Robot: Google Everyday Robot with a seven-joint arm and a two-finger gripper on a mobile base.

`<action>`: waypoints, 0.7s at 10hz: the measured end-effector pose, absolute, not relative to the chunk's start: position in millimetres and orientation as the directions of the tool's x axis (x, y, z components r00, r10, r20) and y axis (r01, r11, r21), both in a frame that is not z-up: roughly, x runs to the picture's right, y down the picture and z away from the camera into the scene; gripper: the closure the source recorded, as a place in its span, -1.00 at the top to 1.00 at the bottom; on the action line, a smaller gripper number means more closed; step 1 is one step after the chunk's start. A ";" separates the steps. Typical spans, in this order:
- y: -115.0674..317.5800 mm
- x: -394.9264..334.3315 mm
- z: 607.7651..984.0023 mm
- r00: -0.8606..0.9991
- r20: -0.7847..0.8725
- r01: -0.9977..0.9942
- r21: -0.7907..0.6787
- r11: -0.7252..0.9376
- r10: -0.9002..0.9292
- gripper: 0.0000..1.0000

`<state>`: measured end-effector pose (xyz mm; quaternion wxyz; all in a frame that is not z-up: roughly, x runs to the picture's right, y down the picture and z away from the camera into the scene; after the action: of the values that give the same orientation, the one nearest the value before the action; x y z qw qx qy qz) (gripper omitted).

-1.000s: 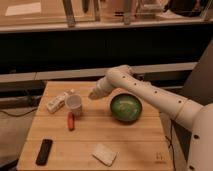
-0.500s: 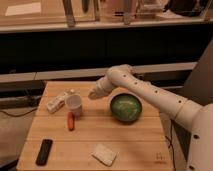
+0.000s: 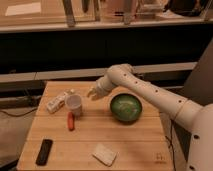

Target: Pick up the ceramic cup

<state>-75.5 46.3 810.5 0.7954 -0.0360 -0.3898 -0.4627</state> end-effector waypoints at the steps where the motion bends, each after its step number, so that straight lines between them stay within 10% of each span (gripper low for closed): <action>1: 46.8 -75.7 810.6 0.265 0.655 0.765 0.304 0.568 -0.708 0.60; 7: 51.1 -86.1 807.6 0.209 0.672 0.775 0.330 0.539 -0.711 0.60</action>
<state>-86.1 51.1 807.6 0.7764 -0.0391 -0.4086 -0.4783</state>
